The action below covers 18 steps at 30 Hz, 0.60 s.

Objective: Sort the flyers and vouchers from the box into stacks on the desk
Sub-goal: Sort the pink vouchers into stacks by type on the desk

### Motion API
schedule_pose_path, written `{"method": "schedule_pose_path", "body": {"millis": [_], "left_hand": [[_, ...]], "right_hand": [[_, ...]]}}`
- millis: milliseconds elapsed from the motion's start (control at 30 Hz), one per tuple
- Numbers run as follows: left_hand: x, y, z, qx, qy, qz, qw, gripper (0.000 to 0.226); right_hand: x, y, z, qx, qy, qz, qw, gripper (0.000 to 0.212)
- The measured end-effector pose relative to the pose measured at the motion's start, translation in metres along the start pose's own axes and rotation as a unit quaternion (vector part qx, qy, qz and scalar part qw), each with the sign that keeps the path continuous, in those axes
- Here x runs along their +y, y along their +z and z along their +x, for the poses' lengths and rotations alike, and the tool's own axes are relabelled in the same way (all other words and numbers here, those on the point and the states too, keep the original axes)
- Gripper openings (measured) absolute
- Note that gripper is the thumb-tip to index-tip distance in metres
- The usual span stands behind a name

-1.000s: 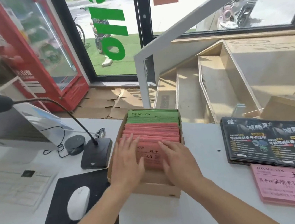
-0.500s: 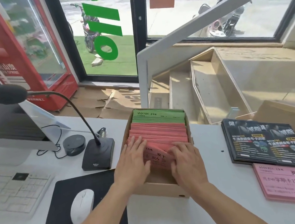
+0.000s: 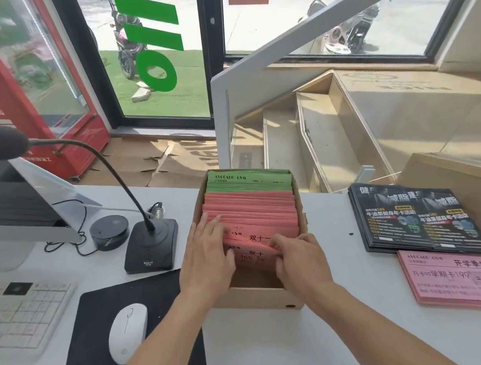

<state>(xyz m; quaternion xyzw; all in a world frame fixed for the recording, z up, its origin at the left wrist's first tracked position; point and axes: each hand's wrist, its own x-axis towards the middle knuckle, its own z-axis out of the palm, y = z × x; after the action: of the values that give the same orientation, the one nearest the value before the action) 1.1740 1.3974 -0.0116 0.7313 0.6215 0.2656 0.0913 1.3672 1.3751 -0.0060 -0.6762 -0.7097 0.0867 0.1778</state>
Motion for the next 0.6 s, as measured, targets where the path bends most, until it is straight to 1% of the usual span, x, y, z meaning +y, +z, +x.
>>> {"method": "schedule_pose_path", "body": {"millis": [33, 133, 200, 267, 300, 367, 433, 467, 600], "left_hand": [[-0.001, 0.001, 0.001, 0.007, 0.003, 0.000, 1.000, 0.031], [0.002, -0.003, 0.000, 0.045, 0.020, -0.008, 0.999, 0.022], [0.004, -0.009, -0.006, 0.097, 0.052, -0.026, 0.994, 0.024], [0.008, -0.013, -0.014, 0.157, 0.085, -0.061, 0.982, 0.026], [0.011, -0.015, -0.018, 0.170, 0.090, -0.090, 0.977, 0.025], [0.023, -0.021, -0.022, 0.160, 0.083, -0.173, 0.968, 0.020], [0.045, -0.028, -0.025, 0.133, 0.077, -0.241, 0.958, 0.025], [0.058, -0.029, -0.026, 0.121, 0.091, -0.251, 0.956, 0.028], [0.109, -0.003, -0.032, 0.052, 0.147, -0.302, 0.940, 0.022]], "right_hand": [[0.000, 0.000, 0.000, 0.012, -0.008, 0.016, 1.000, 0.033], [0.003, -0.003, -0.005, 0.087, -0.041, 0.096, 0.991, 0.034], [0.006, -0.009, -0.010, 0.145, -0.057, 0.158, 0.975, 0.038], [0.004, -0.025, -0.019, 0.201, -0.073, 0.221, 0.952, 0.044], [0.003, -0.037, -0.023, 0.218, -0.080, 0.258, 0.938, 0.044], [0.005, -0.066, -0.029, 0.229, -0.071, 0.330, 0.913, 0.040], [0.019, -0.094, -0.037, 0.220, -0.031, 0.378, 0.899, 0.039], [0.031, -0.104, -0.041, 0.208, -0.005, 0.398, 0.893, 0.038], [0.091, -0.139, -0.069, 0.164, 0.058, 0.412, 0.894, 0.031]]}}
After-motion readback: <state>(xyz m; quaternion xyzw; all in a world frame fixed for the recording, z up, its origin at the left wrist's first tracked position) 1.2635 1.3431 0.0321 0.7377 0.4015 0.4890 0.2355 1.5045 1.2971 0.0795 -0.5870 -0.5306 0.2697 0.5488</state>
